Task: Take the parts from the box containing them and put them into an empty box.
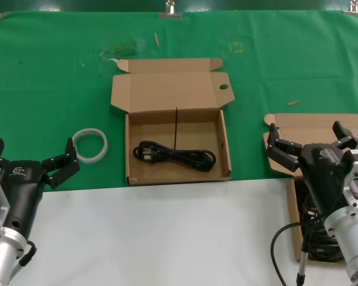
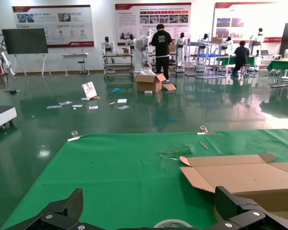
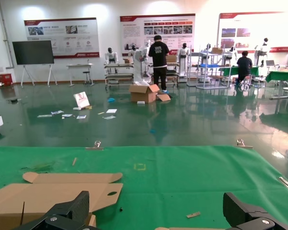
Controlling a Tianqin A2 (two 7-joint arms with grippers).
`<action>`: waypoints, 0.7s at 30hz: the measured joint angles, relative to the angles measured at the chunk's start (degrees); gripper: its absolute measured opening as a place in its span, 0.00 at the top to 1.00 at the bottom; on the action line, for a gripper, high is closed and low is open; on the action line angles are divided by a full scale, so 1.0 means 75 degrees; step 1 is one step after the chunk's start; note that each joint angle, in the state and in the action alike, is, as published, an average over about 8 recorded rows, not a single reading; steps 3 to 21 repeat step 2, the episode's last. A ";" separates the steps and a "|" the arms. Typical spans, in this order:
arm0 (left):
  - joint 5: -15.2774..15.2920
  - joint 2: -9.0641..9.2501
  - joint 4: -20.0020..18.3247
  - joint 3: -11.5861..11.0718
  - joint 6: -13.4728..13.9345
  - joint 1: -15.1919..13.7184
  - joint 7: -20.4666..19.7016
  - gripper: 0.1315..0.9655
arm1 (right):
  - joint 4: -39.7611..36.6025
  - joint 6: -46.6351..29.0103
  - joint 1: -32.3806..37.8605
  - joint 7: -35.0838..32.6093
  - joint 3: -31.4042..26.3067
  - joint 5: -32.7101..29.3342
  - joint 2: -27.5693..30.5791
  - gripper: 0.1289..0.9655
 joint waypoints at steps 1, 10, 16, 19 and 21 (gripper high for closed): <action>0.0000 0.0000 0.0000 0.0000 0.0000 0.0000 0.0000 0.00 | 0.0000 0.0000 0.0000 0.0000 0.0000 0.0000 0.0000 0.00; 0.0000 0.0000 0.0000 0.0000 0.0000 0.0000 0.0000 0.00 | 0.0000 0.0000 0.0000 0.0000 0.0000 0.0000 0.0000 0.00; 0.0000 0.0000 0.0000 0.0000 0.0000 0.0000 0.0000 0.00 | 0.0000 0.0000 0.0000 0.0000 0.0000 0.0000 0.0000 0.00; 0.0000 0.0000 0.0000 0.0000 0.0000 0.0000 0.0000 0.00 | 0.0000 0.0000 0.0000 0.0000 0.0000 0.0000 0.0000 0.00; 0.0000 0.0000 0.0000 0.0000 0.0000 0.0000 0.0000 0.00 | 0.0000 0.0000 0.0000 0.0000 0.0000 0.0000 0.0000 0.00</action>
